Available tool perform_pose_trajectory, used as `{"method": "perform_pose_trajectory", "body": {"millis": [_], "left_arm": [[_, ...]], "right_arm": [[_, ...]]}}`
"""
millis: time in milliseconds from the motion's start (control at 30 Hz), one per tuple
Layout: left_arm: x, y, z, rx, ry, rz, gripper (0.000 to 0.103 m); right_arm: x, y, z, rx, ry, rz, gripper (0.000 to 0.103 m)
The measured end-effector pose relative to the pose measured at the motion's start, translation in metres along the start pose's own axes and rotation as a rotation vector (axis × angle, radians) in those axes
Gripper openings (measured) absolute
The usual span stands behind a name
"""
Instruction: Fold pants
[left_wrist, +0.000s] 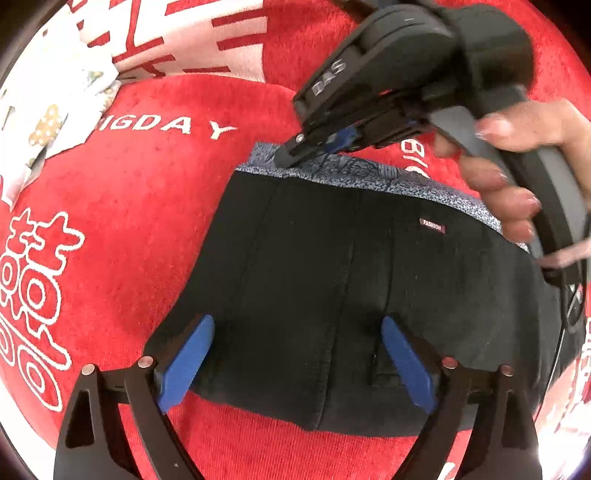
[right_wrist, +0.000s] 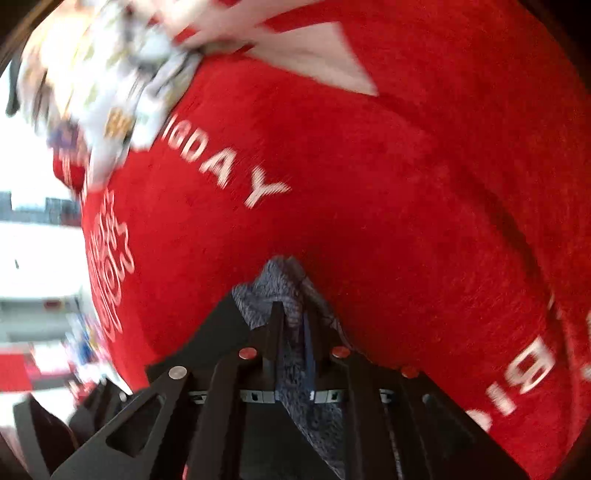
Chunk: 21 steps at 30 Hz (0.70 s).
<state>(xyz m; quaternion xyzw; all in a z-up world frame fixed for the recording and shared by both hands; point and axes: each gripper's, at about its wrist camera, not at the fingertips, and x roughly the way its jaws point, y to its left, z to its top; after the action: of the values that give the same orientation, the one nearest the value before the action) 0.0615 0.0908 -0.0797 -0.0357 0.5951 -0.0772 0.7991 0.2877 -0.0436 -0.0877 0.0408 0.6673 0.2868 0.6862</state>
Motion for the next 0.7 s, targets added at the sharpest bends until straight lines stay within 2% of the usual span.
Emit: {"method": "perform_pose_trajectory", "body": {"millis": [67,133,200,267,333,400,433,467,500,567,600,633,700], "left_arm": [[-0.004,0.002,0.005,-0.008,0.003,0.018,0.093],[-0.009,0.004,0.018,-0.031,-0.012,0.02,0.093],[-0.01,0.007,0.035,-0.048,-0.028,0.017,0.093],[-0.003,0.003,0.05,-0.041,-0.015,0.017,0.093],[0.014,-0.004,0.065,-0.013,0.015,0.048,0.093],[0.034,-0.008,0.071,-0.018,0.022,0.08,0.093],[0.039,-0.006,0.073,-0.048,0.026,0.073,0.093],[0.042,-0.004,0.076,-0.068,0.035,0.068,0.093],[0.042,-0.003,0.077,-0.089,0.046,0.064,0.093],[0.038,-0.007,0.076,-0.077,0.042,0.093,0.093],[0.036,-0.011,0.075,-0.057,0.038,0.115,0.093],[0.032,-0.014,0.073,-0.043,0.036,0.129,0.093],[0.025,-0.022,0.07,-0.014,0.04,0.156,0.093]], "right_arm": [[-0.012,0.0,-0.006,0.012,-0.019,-0.026,0.016],[-0.04,0.0,-0.02,0.022,-0.082,-0.062,0.016],[-0.067,-0.004,-0.04,0.054,-0.139,-0.056,0.016],[-0.087,-0.014,-0.07,0.113,-0.156,-0.028,0.016],[-0.089,-0.028,-0.096,0.166,-0.141,-0.033,0.016],[-0.077,-0.035,-0.111,0.198,-0.122,-0.089,0.013],[-0.074,-0.047,-0.12,0.233,-0.136,-0.083,0.008],[-0.076,-0.058,-0.126,0.272,-0.187,-0.025,0.006],[-0.075,-0.061,-0.129,0.296,-0.207,-0.005,0.001],[-0.081,-0.068,-0.135,0.353,-0.248,-0.029,0.002],[-0.087,-0.07,-0.138,0.372,-0.259,-0.091,0.007],[-0.09,-0.073,-0.14,0.385,-0.261,-0.117,0.007],[-0.103,-0.082,-0.154,0.432,-0.263,-0.112,0.008]]}}
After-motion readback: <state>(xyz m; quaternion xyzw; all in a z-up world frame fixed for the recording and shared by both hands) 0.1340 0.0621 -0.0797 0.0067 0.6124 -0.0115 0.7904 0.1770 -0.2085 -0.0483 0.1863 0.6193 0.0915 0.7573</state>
